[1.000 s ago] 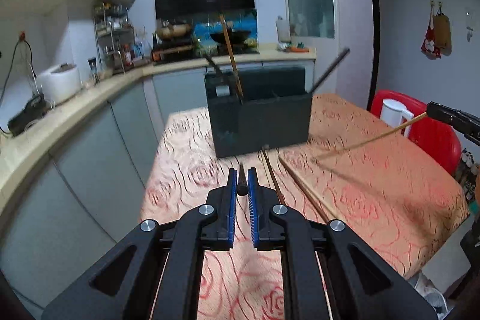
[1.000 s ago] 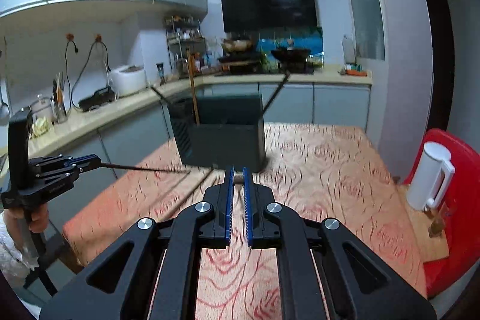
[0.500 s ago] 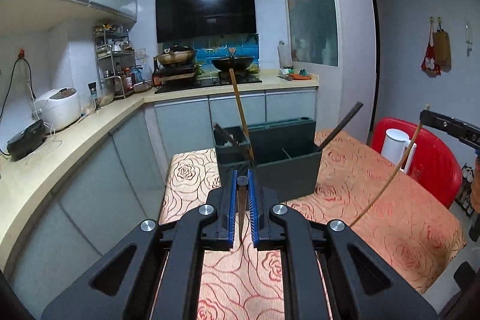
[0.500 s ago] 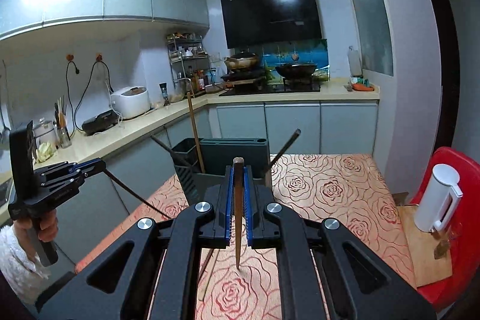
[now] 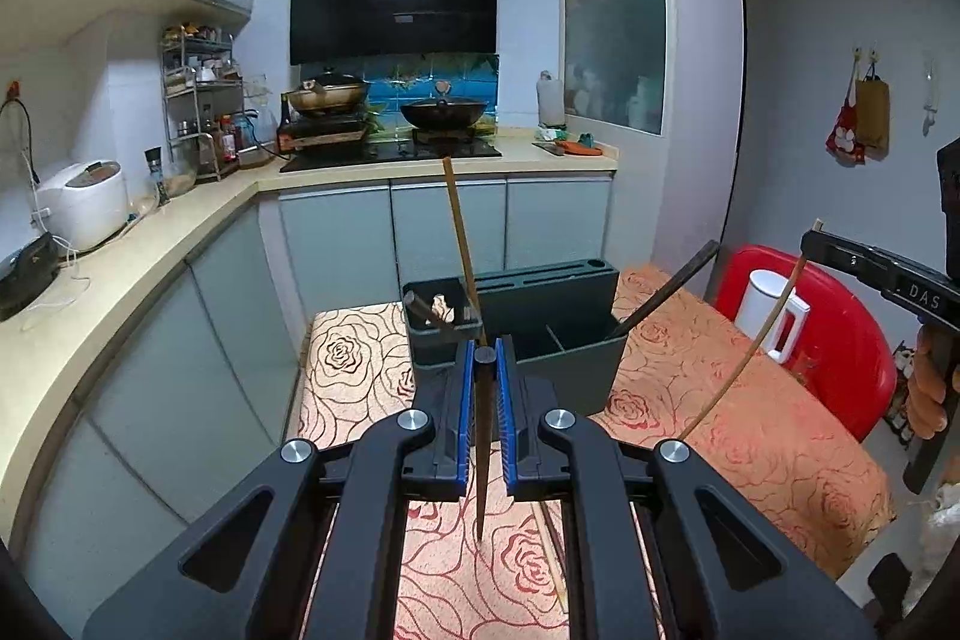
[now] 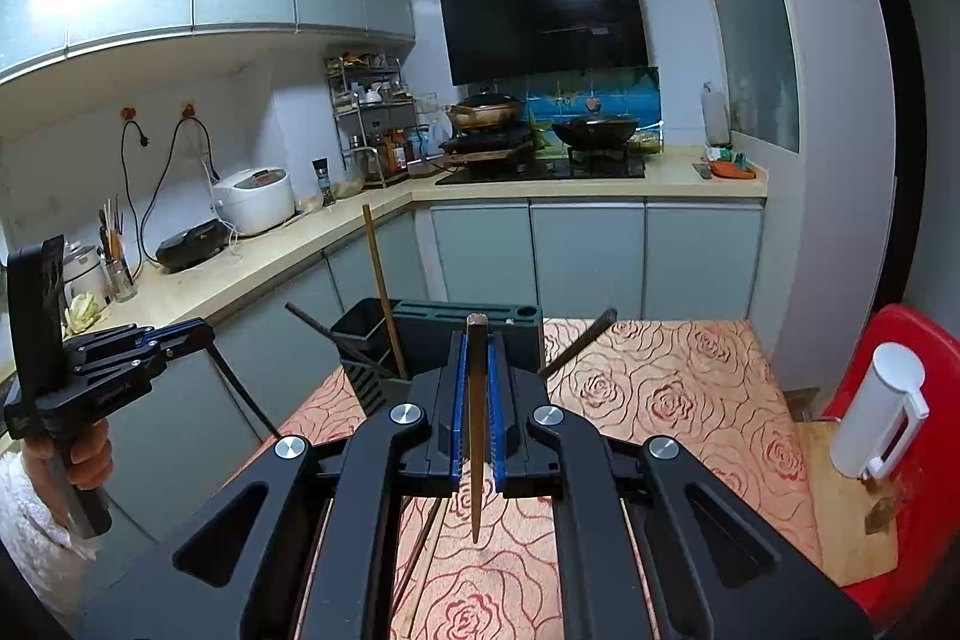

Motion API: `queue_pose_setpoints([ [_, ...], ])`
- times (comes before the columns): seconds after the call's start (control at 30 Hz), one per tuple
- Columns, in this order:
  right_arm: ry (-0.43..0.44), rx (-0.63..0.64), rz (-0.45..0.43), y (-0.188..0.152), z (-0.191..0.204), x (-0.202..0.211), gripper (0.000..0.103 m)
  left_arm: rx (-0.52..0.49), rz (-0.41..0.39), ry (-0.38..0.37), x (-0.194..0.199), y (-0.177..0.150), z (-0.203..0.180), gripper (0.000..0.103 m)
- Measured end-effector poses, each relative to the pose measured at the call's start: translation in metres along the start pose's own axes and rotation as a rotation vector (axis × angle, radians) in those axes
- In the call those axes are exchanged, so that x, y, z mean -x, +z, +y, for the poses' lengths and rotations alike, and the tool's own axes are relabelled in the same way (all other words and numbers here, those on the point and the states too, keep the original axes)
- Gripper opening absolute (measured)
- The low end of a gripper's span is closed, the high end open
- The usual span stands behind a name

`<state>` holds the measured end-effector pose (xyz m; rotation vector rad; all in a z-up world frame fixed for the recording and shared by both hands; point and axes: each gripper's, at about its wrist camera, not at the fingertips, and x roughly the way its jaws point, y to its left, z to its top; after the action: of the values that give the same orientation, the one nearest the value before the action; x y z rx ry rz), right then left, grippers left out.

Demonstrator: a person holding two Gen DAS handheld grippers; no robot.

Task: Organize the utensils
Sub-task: 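Lift the chopsticks and carry both tools over the green holder, then lower the chopsticks into the holder and open both tools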

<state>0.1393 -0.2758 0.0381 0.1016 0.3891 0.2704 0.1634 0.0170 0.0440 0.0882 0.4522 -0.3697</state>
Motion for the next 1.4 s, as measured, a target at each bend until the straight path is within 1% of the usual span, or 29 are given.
queue_pose_setpoints([
  [0.13,-0.008,0.007,-0.013,0.016,0.0,0.0,0.007,0.01,0.001,-0.019,0.001,0.018,0.001,0.007],
  [0.3,-0.003,0.015,-0.036,0.04,0.002,0.001,0.007,-0.002,-0.018,-0.015,0.004,0.043,-0.005,0.007],
  [0.5,0.002,0.015,-0.056,0.066,0.003,-0.005,0.007,-0.015,-0.047,-0.02,0.004,0.085,-0.014,0.007],
  [0.7,-0.014,0.026,-0.079,0.09,0.006,-0.01,0.007,-0.003,-0.073,-0.034,-0.001,0.116,-0.022,0.007],
  [0.93,-0.05,0.018,-0.088,0.105,0.001,-0.025,0.007,-0.017,-0.097,-0.021,-0.015,0.136,-0.034,0.007],
  [1.13,-0.061,-0.005,-0.086,0.11,-0.005,-0.039,0.007,-0.016,-0.109,0.003,-0.032,0.149,-0.041,0.007],
  [1.27,-0.078,0.0,-0.077,0.112,-0.007,-0.052,0.007,-0.013,-0.112,0.028,-0.052,0.15,-0.045,0.007],
  [1.4,-0.091,0.004,-0.04,0.106,-0.004,-0.074,0.007,0.004,-0.093,0.036,-0.08,0.141,-0.042,0.007],
])
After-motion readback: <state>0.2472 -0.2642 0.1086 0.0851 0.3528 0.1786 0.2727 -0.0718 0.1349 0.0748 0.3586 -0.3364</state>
